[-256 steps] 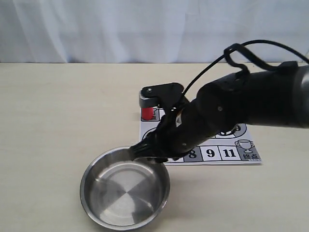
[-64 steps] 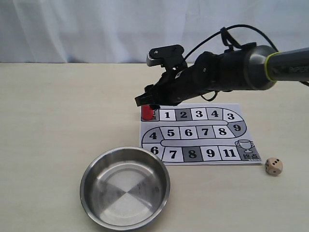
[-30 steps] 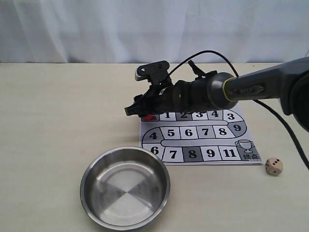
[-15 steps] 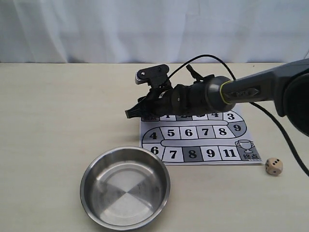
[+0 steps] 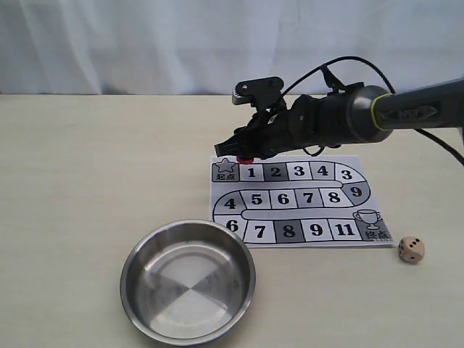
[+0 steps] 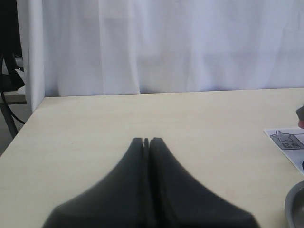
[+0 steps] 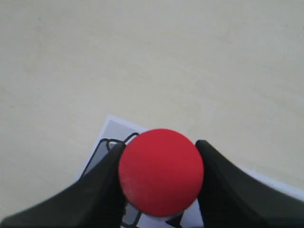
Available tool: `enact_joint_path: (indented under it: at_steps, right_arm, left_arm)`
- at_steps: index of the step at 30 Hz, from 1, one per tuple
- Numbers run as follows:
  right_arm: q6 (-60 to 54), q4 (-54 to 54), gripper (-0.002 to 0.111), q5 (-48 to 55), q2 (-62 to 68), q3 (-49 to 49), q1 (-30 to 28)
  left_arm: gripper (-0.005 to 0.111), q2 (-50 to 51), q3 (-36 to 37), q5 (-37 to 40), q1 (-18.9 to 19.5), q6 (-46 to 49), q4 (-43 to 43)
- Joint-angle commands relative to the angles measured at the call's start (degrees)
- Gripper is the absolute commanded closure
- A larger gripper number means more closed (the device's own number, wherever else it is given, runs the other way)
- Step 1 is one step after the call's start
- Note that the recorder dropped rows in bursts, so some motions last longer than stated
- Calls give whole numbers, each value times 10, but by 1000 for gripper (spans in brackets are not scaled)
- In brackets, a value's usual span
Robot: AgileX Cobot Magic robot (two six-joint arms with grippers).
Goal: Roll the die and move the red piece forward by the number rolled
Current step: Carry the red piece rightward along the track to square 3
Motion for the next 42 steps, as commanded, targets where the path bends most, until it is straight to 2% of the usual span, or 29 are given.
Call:
enact_joint_path:
  at_steps: [1,10,22,34,42]
  right_arm:
    - [-2,-5,104,8,-2,-1,-1]
    - [-24,-8,104,-6,44,-1,-3]
    - [-24,-8,104,-9,-10,-1,-11]
    - [-24,-7,104,46,-24,-1,-55]
    - [-22,-9,104,57,-19,1,-58]
  left_arm:
    - [107,-1,2,-7,-1,0,-1]
    - [107,-1,2,-7,-1,0,-1]
    - [107,-1,2,-7,-1,0,-1]
    - [107,-1,2,-7,-1,0,-1]
    - [107,-1,2,-7,-1,0,-1]
